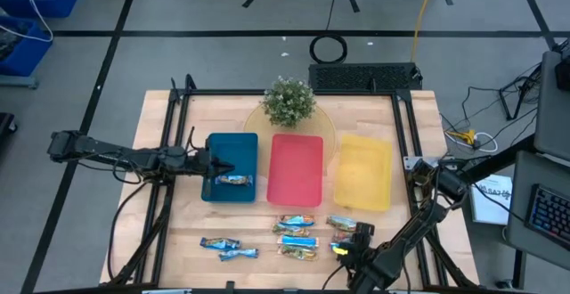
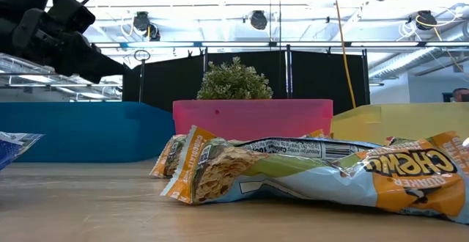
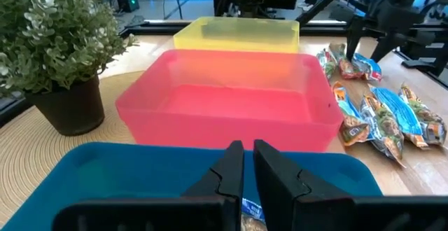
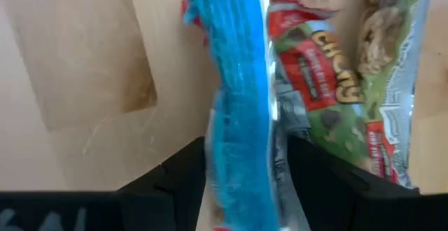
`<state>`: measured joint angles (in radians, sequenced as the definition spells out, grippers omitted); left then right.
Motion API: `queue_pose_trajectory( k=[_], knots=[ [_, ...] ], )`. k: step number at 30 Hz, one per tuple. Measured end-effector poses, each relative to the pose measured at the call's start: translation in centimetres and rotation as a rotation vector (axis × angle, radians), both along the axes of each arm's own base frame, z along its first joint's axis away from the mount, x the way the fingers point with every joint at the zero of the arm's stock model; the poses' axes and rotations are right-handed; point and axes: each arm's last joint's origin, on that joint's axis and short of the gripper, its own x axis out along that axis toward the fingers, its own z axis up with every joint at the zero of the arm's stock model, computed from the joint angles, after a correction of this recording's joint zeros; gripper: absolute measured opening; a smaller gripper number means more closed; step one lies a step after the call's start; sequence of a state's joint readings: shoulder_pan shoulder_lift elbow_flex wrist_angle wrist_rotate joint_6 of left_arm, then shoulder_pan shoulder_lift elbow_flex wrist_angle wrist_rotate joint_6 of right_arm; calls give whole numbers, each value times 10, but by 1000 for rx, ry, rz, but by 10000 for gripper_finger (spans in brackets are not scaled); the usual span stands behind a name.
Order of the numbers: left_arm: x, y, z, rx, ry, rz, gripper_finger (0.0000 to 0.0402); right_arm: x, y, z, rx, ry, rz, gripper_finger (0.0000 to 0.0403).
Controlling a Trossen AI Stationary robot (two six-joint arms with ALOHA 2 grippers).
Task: Pick and place Granola Bars by type
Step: Put the bottom red granola bar into the yellow bin
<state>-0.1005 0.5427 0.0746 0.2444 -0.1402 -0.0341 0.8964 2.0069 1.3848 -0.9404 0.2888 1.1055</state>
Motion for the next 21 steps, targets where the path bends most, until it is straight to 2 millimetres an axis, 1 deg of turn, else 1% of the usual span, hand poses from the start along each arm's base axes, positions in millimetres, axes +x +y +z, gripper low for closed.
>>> queue_pose_trajectory(
  k=[4,7,11,17,19,21],
  knots=[
    [0,0,0,1,1,0,40,-3,-3,-13,44,-17,15,179],
    [0,0,0,5,2,-1,40,-3,-3,-16,62,-25,18,163],
    [0,0,0,13,3,-3,40,-2,-2,-14,79,-31,19,121],
    [0,0,0,-1,2,0,40,-2,0,-6,122,-56,32,38],
    [0,0,0,-6,2,1,40,-2,-1,-2,135,-66,44,20],
    [0,0,-1,-15,3,2,40,-1,0,1,155,-81,54,15]
  ],
)
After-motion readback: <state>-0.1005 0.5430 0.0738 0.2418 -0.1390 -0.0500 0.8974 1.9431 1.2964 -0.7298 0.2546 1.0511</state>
